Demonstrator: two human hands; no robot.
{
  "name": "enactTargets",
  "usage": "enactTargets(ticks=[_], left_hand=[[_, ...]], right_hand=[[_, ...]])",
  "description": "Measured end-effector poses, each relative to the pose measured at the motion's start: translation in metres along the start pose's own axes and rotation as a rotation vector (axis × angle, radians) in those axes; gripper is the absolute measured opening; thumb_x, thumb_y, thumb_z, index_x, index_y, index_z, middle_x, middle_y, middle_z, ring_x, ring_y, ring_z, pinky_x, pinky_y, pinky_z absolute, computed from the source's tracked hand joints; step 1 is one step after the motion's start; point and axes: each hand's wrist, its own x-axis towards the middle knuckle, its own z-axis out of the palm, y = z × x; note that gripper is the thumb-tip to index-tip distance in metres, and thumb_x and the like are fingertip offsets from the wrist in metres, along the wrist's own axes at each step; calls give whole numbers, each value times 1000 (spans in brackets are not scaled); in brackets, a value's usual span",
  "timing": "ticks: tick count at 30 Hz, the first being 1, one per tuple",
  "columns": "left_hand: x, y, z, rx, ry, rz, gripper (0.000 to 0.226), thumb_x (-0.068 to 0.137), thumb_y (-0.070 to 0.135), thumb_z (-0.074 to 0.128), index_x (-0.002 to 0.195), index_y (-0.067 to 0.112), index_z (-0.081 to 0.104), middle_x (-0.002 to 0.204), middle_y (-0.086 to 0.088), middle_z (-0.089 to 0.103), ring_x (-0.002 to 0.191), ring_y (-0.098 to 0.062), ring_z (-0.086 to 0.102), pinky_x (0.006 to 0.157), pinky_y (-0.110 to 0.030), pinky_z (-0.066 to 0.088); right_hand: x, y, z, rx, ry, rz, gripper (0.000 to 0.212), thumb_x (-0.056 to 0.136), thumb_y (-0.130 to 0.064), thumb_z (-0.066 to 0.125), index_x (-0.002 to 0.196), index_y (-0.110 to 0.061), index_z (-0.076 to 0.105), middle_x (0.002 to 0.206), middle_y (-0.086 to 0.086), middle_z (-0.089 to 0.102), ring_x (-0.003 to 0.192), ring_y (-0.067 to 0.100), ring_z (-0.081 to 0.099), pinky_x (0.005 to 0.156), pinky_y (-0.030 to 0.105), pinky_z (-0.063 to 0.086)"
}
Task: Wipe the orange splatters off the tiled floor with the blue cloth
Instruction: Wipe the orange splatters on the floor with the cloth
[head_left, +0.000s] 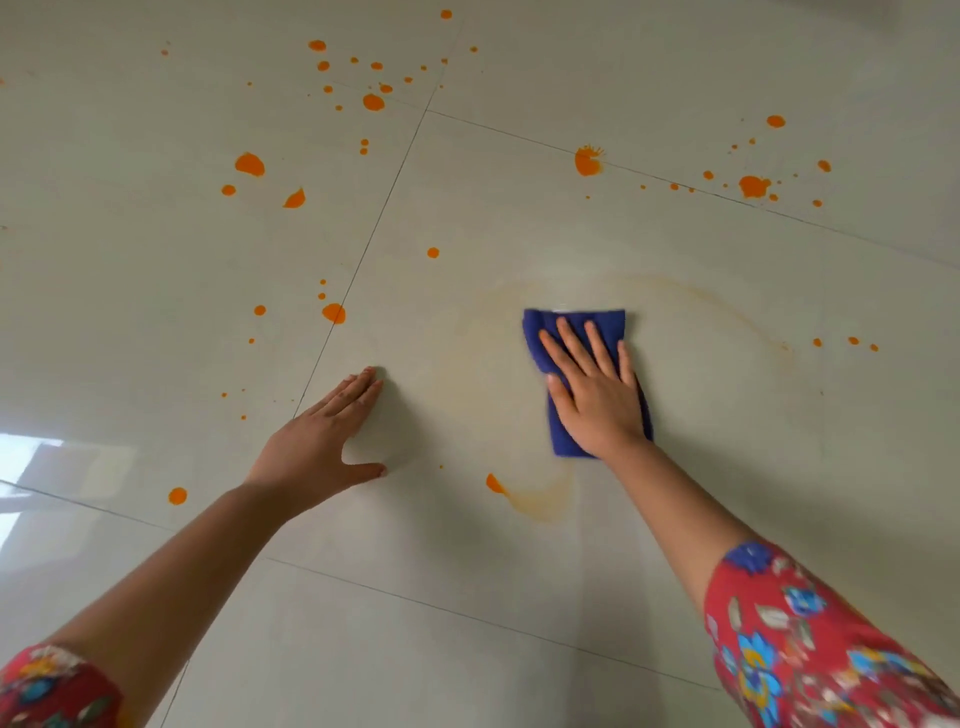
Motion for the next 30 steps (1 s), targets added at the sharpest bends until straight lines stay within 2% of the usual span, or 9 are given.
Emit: enactTargets(ticks=[2, 5, 9, 15, 17, 20, 23, 26, 30], left_hand=[[-5, -6, -2, 0, 51, -6, 84, 82, 44, 67, 150, 32, 19, 155, 24, 7, 143, 2, 10, 110, -28, 32], [-13, -13, -4, 9, 153, -32, 67, 86, 33, 65, 146, 28, 35, 153, 18, 25, 141, -6, 26, 106, -32, 37], [-11, -14, 1, 12, 216, -19, 57, 88, 26, 63, 142, 25, 44, 150, 12, 36, 139, -11, 33, 105, -34, 40], [-12, 3, 13, 46, 175, 65, 55, 90, 25, 60, 143, 24, 42, 151, 12, 33, 140, -9, 32, 110, -28, 30], [-13, 8, 16, 54, 178, 59, 55, 91, 24, 57, 143, 25, 41, 151, 13, 33, 139, -9, 32, 109, -31, 35], [-11, 15, 17, 2, 207, -2, 54, 92, 21, 54, 144, 25, 40, 151, 11, 35, 139, -10, 35, 105, -32, 40], [-2, 26, 20, -6, 183, 43, 54, 94, 24, 52, 146, 25, 37, 153, 11, 32, 140, -10, 32, 107, -31, 37], [7, 38, 24, 43, 126, 122, 56, 96, 34, 48, 148, 26, 30, 155, 14, 25, 143, -7, 24, 108, -25, 28], [15, 51, 26, 44, 102, 129, 59, 96, 41, 44, 150, 27, 24, 156, 16, 16, 144, -3, 14, 112, -25, 24]], right_hand=[[22, -41, 0, 45, -29, -40, 59, 93, -46, 21, 149, -32, 29, 158, -6, 27, 146, 27, 23, 115, 54, 17], [-10, -99, 13, 23, -21, -415, 55, 95, -44, 30, 148, -32, 32, 158, -4, 28, 146, 29, 22, 114, 57, 20], [-94, -64, 8, -2, -128, -806, 53, 98, -46, 35, 149, -41, 21, 160, -13, 17, 149, 19, 8, 118, 50, 7], [-18, 21, -5, -35, -54, -41, 58, 93, -54, 22, 149, -42, 17, 161, -4, 16, 147, 35, 11, 108, 69, 17], [6, -15, -6, 17, -112, -100, 60, 91, -55, 17, 150, -40, 21, 161, -4, 17, 147, 38, 12, 110, 67, 17], [-25, -77, 7, 7, -64, -447, 55, 94, -48, 28, 147, -36, 32, 158, -4, 26, 146, 37, 19, 112, 61, 20], [-105, -65, 9, -13, -124, -702, 53, 100, -46, 31, 151, -37, 21, 161, -9, 15, 150, 25, 4, 119, 50, 8], [-145, 3, 7, -10, -96, -565, 55, 100, -45, 32, 152, -38, 16, 161, -12, 12, 150, 19, 5, 119, 47, 10], [-102, 81, 0, -38, -58, -25, 56, 97, -42, 27, 151, -34, 16, 159, -7, 21, 147, 21, 19, 112, 53, 27]])
